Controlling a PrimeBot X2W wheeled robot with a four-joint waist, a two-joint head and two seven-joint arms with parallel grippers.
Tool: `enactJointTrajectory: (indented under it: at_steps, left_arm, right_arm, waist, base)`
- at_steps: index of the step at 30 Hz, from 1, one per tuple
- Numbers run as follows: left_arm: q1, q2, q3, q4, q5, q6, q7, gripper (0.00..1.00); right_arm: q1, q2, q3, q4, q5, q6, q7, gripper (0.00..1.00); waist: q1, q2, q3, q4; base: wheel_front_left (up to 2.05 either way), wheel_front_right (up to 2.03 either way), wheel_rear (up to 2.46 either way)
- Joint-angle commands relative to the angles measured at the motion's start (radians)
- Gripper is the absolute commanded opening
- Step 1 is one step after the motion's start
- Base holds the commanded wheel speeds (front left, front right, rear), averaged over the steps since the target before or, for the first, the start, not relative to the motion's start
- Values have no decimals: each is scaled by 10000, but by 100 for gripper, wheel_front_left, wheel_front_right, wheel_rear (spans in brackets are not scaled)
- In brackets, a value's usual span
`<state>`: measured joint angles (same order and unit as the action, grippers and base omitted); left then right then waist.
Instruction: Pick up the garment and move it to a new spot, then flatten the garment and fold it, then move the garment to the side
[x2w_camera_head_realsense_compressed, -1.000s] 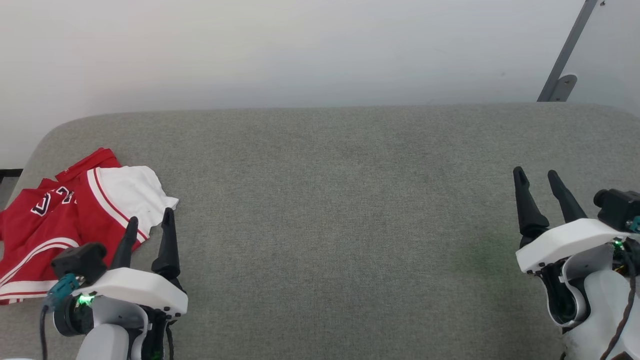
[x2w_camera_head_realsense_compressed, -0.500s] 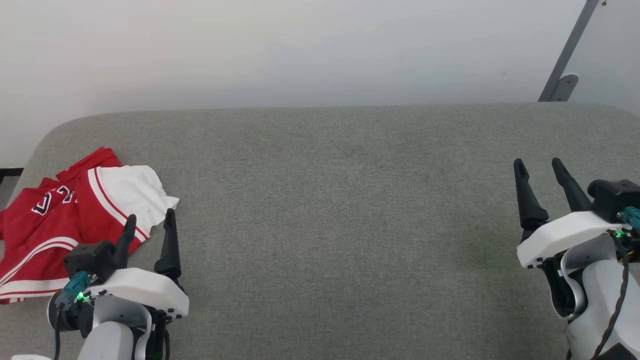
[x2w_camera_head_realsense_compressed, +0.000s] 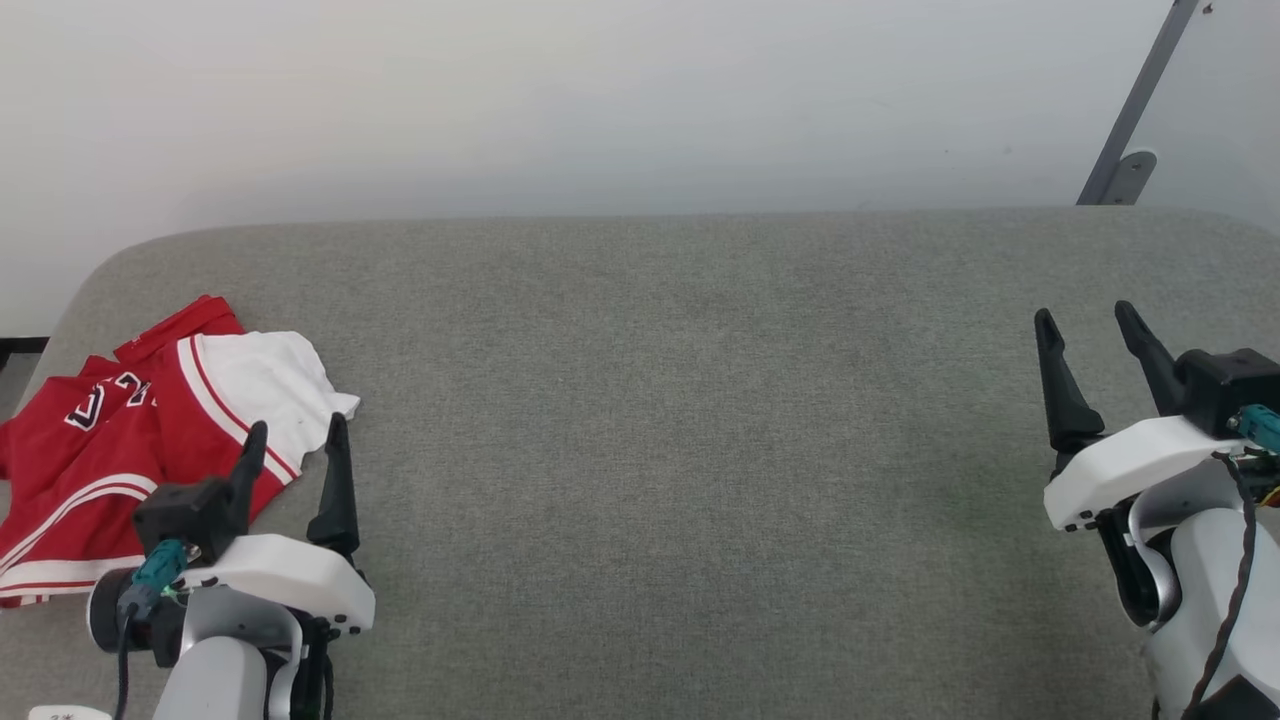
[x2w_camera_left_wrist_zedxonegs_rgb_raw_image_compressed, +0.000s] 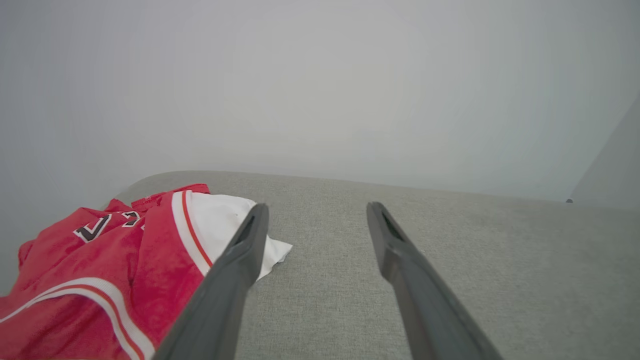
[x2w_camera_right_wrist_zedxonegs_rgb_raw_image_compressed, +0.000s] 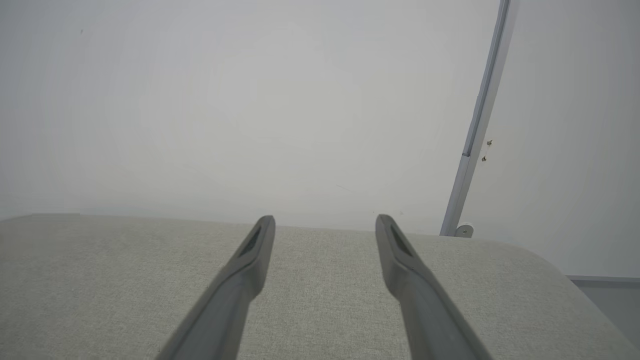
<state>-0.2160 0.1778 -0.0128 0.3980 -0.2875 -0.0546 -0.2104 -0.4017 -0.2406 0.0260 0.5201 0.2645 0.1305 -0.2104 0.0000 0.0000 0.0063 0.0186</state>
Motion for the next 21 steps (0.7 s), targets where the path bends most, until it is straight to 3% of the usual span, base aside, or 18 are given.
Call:
enactJointTrajectory:
  at_steps: [1,21]
  left_arm:
    - [-179,-9,28,2,250,-81,-95,100]
    - [-350,-225,590,740,1194,-628,-468,100]
  right_arm:
    - [-231,-79,-22,-2,-171,3,-92,100]
    - [268,-1,-340,-195,-834,4,-482,100]
  waist:
    - [0,0,3,11]
    - [0,0,24,85]
  base:
    - [0,0,0]
    - [0,0,0]
